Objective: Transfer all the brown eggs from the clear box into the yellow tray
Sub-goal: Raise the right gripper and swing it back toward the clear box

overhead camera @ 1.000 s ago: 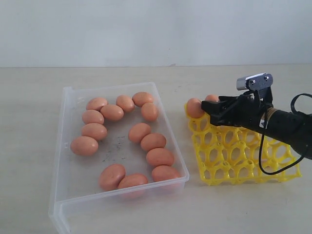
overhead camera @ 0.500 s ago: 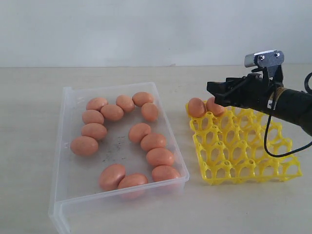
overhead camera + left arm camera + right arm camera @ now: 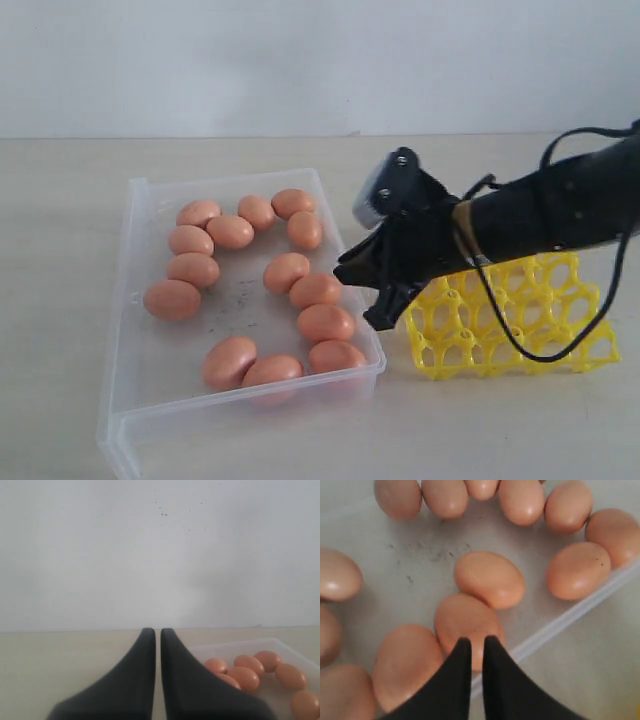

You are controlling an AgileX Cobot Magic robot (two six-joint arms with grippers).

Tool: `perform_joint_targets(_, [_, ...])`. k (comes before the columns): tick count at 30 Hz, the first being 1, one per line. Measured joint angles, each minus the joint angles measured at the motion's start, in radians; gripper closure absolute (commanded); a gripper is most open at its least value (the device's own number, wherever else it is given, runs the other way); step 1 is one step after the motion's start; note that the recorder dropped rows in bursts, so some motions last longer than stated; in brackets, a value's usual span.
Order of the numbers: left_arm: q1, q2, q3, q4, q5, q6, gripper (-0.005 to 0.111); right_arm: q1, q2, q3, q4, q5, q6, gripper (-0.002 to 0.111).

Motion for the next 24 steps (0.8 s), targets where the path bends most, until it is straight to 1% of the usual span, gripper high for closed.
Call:
perform_joint_targets(2, [0.0, 0.0, 0.0, 0.0, 0.0, 0.0, 0.103, 0.089, -0.012, -0.03, -0.095, 0.137, 0.058, 0.108])
perform_joint_targets(4, [0.0, 0.0, 0.0, 0.0, 0.0, 0.0, 0.103, 0.171, -0.007, -0.041, -0.158, 0.237, 0.082, 0.108])
perform_joint_targets(5, [0.0, 0.0, 0.0, 0.0, 0.0, 0.0, 0.103, 0.208, 0.0, -0.049, -0.18, 0.285, 0.082, 0.106])
perform_joint_targets(6, [0.0, 0.0, 0.0, 0.0, 0.0, 0.0, 0.103, 0.239, 0.002, -0.059, -0.19, 0.325, 0.08, 0.103])
perform_joint_targets(8, [0.0, 0.0, 0.0, 0.0, 0.0, 0.0, 0.103, 0.287, 0.001, -0.084, -0.2, 0.377, 0.066, 0.091])
perform_joint_targets(11, [0.0, 0.0, 0.0, 0.0, 0.0, 0.0, 0.103, 0.321, 0.001, -0.123, -0.205, 0.408, 0.051, 0.066])
perform_joint_targets(12, [0.0, 0.0, 0.0, 0.0, 0.0, 0.0, 0.103, 0.325, 0.001, -0.134, -0.208, 0.423, 0.056, 0.06])
perform_joint_targets(13, [0.0, 0.0, 0.0, 0.0, 0.0, 0.0, 0.103, 0.328, 0.001, -0.144, -0.21, 0.442, 0.069, 0.058])
perform_joint_targets(17, [0.0, 0.0, 0.0, 0.0, 0.0, 0.0, 0.103, 0.33, -0.015, -0.161, -0.21, 0.556, 0.12, 0.062])
perform_joint_targets(24, [0.0, 0.0, 0.0, 0.0, 0.0, 0.0, 0.103, 0.33, -0.111, -0.164, -0.212, 0.983, 0.206, 0.063])
